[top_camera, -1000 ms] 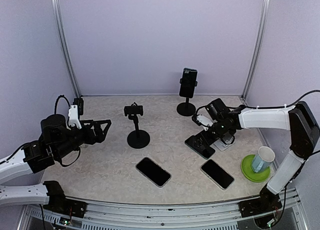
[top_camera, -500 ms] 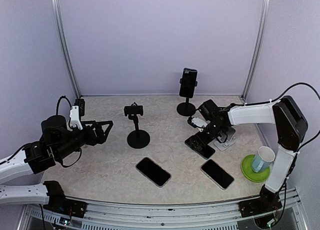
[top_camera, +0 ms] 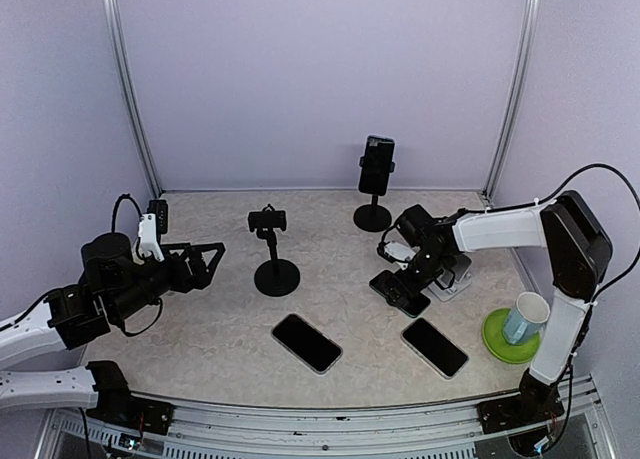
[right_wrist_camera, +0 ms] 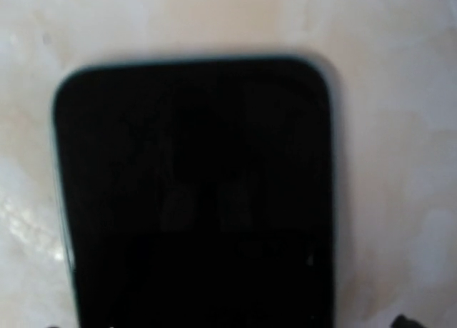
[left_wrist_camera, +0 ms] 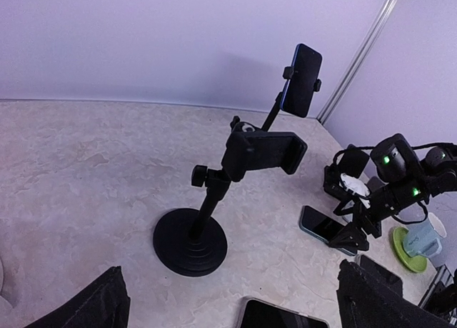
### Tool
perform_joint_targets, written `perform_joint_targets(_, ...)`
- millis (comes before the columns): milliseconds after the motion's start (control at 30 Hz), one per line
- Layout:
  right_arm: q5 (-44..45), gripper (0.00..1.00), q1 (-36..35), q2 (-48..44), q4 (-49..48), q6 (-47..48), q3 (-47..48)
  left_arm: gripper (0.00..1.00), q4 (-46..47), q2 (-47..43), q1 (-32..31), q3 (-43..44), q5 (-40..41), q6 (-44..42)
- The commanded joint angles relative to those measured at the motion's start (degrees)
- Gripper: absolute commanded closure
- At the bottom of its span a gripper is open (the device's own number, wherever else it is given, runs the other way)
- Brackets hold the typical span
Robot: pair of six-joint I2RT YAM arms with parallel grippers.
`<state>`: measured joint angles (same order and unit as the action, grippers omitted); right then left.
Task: Place the phone on the phone stand
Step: Pick up the phone at the center of the board.
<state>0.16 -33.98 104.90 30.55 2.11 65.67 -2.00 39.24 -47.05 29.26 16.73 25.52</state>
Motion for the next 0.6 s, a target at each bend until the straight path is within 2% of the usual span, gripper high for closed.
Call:
perform_joint_targets(0,1.8,0.00,-1.2,-0.4,2.4,-0.2,-1.8,0.01,0.3,-1.0,-0.5,-0.7,-0.1,0.3)
perform_joint_targets(300,-1.5,0.10,-1.7,0.8,2.0,0.7,-3.9,0.01,0.1,-1.2,-0.5,-0.7,-0.3,0.3)
perform_joint_targets(567,-4.3,0.37,-2.2,0.7,-0.2,1.9,-4.0,0.01,-0.5,-2.1,-0.5,-0.8,0.1,0.6)
